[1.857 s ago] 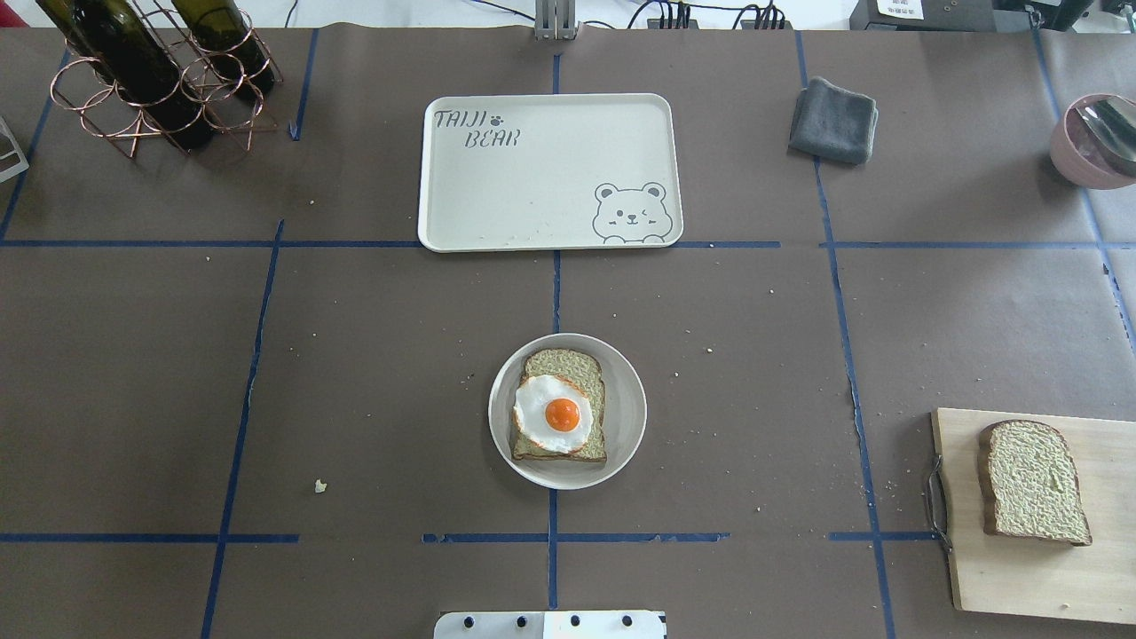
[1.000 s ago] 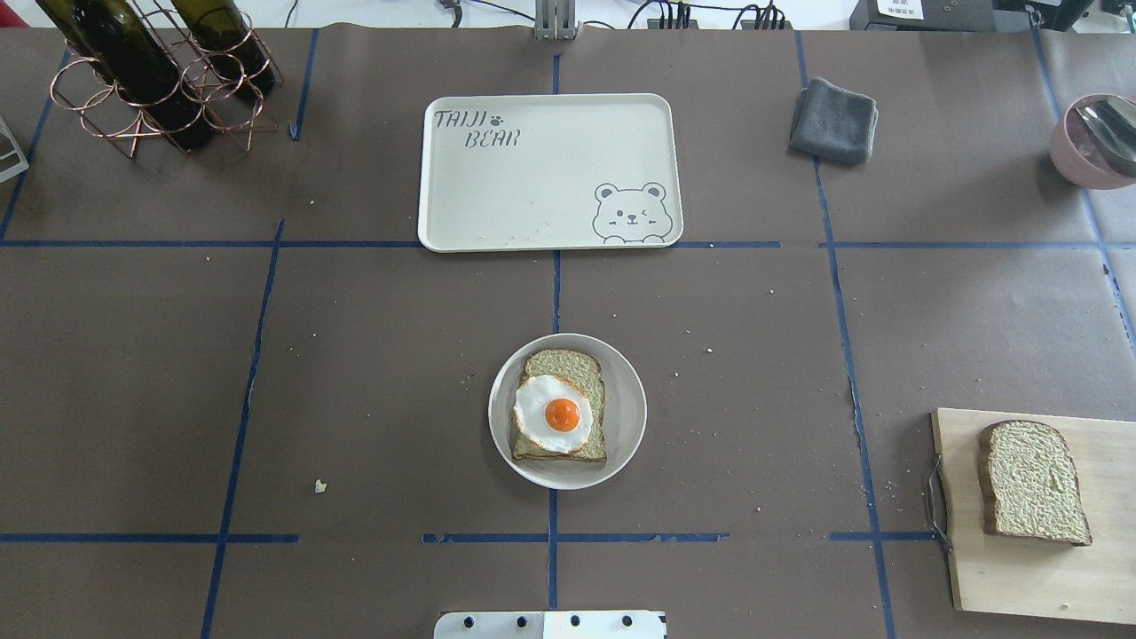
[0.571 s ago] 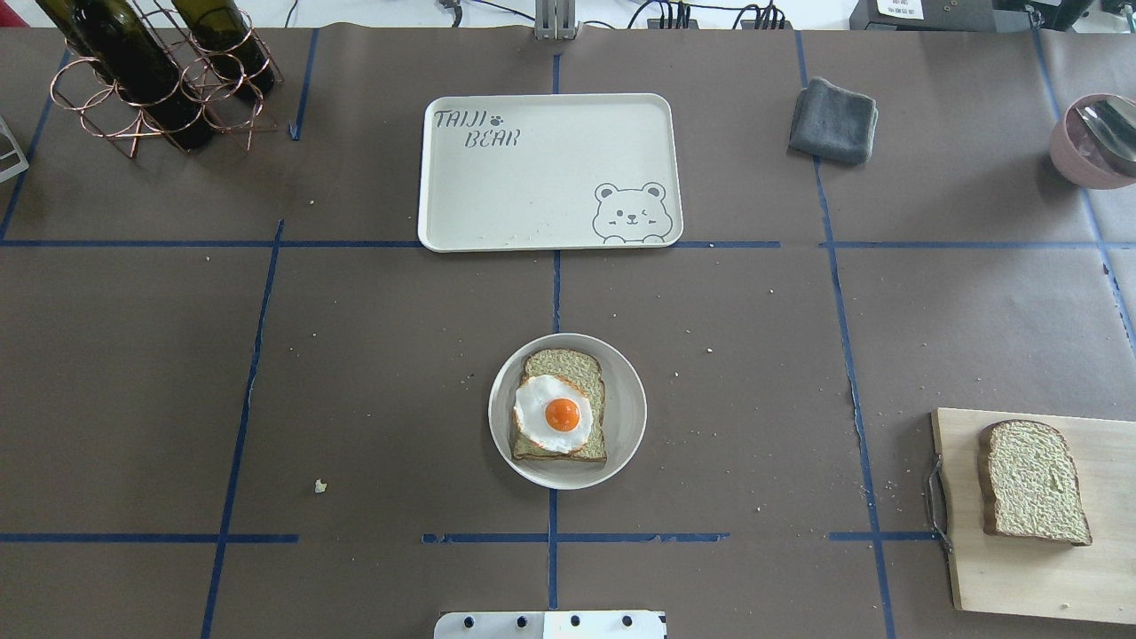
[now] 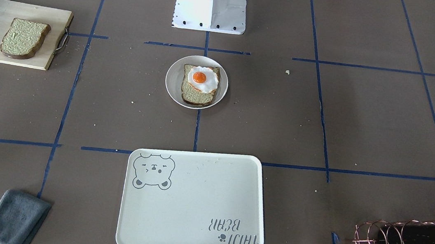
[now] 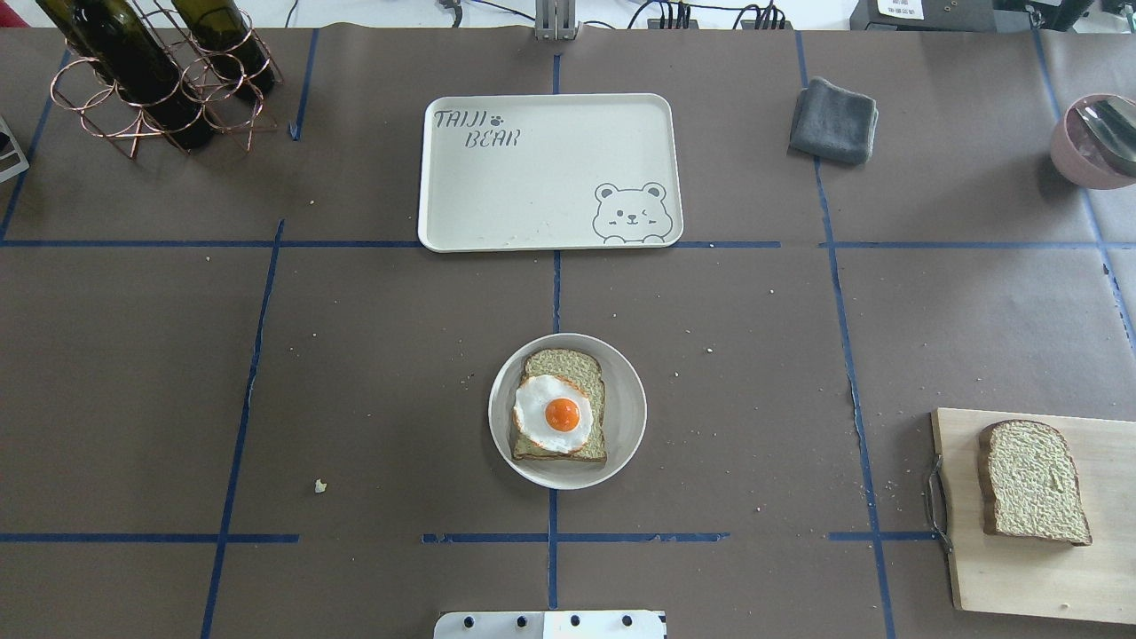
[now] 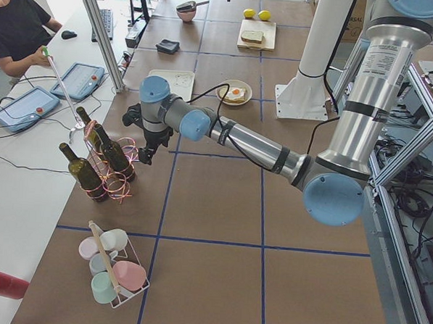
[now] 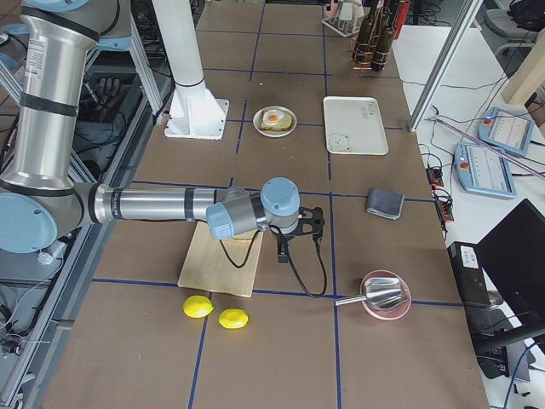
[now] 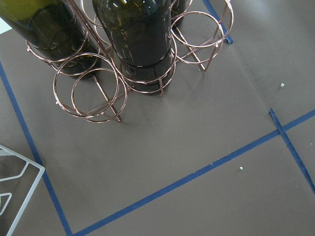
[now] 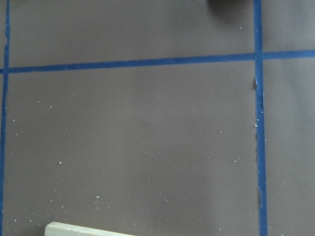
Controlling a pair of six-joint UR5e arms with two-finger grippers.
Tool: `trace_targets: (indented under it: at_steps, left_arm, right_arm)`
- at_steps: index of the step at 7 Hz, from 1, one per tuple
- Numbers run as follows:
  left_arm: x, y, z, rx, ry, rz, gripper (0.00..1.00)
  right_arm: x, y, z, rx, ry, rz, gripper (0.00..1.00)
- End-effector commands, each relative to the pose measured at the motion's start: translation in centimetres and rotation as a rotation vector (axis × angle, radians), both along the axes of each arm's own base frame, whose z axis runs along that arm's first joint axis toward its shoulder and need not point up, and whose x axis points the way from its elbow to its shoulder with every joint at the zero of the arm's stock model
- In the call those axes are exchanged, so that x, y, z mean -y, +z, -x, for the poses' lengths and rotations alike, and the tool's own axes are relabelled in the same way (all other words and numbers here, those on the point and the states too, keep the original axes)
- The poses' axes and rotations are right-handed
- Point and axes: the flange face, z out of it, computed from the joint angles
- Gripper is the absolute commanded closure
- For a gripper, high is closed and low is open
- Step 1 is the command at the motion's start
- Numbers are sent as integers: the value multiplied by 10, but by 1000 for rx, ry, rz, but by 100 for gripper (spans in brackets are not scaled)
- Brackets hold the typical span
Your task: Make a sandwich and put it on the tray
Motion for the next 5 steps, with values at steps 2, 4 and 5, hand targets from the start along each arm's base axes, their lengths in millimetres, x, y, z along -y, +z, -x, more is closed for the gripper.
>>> trace_targets:
  at_steps: [2,4,5]
  left_arm:
    - [-2,-8,-3,-22,-7,-10,0]
    - [-9,-25,-4,-78,-8,0,0]
    - [-10,-26,-5,-79,-8,1,0]
  right_arm:
    - [-69,14,73,-16,20,11,0]
    - [-92,15,103,-2,-21,69,0]
    - [-106,15,124,-7,-35,77,0]
